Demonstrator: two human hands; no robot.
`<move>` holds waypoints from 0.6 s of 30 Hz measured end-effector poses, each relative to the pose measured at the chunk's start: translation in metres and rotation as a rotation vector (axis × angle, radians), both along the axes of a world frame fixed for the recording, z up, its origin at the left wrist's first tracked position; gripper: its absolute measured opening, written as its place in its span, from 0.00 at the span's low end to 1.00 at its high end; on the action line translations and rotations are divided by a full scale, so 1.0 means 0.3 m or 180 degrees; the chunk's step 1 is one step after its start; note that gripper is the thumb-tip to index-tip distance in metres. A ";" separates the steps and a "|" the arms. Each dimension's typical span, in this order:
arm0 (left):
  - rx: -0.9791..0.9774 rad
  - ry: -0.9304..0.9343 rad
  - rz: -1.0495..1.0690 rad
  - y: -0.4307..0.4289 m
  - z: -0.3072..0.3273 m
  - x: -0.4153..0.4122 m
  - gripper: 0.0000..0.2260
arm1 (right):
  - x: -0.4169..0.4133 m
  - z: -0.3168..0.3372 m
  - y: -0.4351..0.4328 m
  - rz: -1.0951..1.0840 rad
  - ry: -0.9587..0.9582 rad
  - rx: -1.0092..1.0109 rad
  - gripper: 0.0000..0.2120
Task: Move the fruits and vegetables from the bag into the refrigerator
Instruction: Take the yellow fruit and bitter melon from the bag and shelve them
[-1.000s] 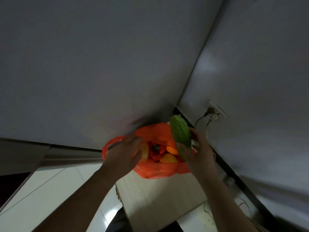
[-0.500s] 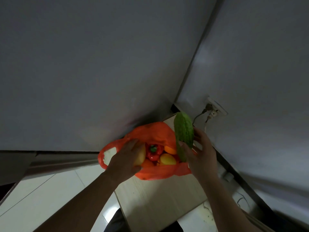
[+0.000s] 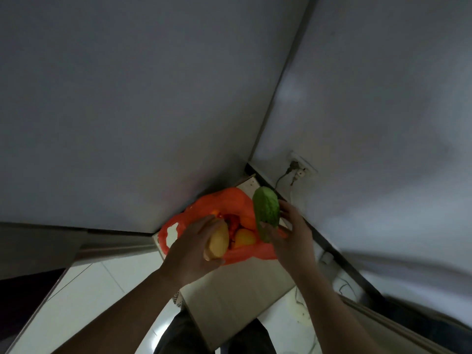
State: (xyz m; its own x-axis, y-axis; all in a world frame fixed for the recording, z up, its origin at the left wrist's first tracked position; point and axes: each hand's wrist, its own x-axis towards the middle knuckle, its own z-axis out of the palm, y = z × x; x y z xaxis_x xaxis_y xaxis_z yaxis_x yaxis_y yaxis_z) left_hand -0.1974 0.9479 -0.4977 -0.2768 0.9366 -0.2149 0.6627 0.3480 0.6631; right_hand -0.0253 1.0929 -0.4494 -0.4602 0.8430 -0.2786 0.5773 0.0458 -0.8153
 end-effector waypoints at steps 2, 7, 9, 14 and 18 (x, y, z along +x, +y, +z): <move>-0.0017 -0.0211 0.0126 -0.016 0.091 0.011 0.40 | 0.009 0.080 -0.040 0.0019 0.0041 -0.0039 0.21; 0.0041 -0.0350 0.0624 -0.097 0.285 -0.028 0.42 | 0.015 0.231 -0.159 0.0105 0.0247 0.0138 0.21; 0.0078 -0.0286 0.0846 -0.143 0.350 -0.039 0.42 | 0.008 0.266 -0.199 0.0144 0.0377 0.0004 0.22; 0.0205 -0.0145 0.1425 -0.278 0.486 0.013 0.40 | -0.013 0.337 -0.261 0.0802 0.0550 -0.0106 0.23; 0.0488 -0.0132 0.2295 -0.373 0.560 0.168 0.34 | 0.010 0.343 -0.275 0.1514 0.0639 -0.0340 0.22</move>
